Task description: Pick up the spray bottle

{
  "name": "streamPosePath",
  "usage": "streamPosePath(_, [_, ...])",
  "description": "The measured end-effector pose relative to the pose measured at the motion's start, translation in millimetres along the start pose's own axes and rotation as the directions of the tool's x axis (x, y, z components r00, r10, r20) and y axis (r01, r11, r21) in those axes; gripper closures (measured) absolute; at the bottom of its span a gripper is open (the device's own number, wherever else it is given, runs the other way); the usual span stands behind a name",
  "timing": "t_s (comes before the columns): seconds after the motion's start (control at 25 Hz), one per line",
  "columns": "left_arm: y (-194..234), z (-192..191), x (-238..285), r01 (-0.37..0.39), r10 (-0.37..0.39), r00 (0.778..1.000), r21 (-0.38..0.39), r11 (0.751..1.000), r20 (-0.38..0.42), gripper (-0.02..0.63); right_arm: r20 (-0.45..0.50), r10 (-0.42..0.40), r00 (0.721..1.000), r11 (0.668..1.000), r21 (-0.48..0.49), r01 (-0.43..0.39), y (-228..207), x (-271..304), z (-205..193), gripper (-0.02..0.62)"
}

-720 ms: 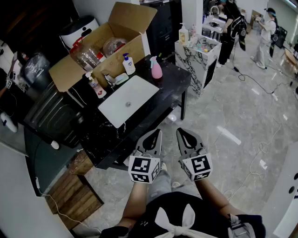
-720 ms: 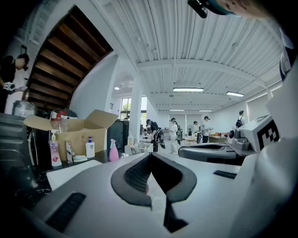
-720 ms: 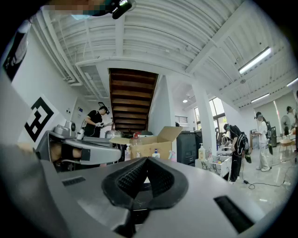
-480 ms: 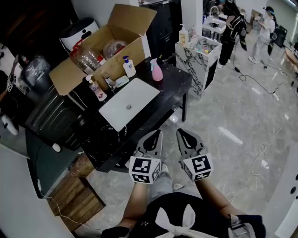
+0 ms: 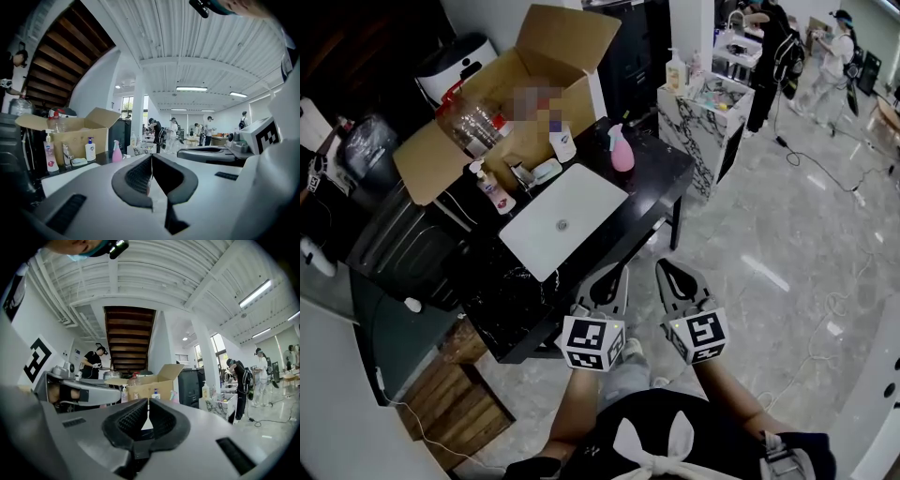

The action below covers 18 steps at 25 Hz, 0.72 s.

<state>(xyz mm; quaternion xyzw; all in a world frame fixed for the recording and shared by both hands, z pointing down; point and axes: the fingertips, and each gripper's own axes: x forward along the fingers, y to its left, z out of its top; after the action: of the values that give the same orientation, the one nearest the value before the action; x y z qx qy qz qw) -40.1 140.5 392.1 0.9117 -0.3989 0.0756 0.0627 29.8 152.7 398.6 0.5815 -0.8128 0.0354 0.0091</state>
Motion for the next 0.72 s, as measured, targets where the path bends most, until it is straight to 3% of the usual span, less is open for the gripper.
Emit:
streamPosePath(0.32, [53,8,46,0.014,-0.014,1.0,-0.018,1.0,0.0,0.58,-0.029,-0.003,1.0,1.0,-0.007,0.003,-14,67,-2,0.569])
streamPosePath(0.72, [107,15,99,0.086,-0.086,0.996,-0.034,0.996,0.005,0.58,-0.021,-0.074,0.997,0.997,-0.027,0.073,-34,135,1,0.569])
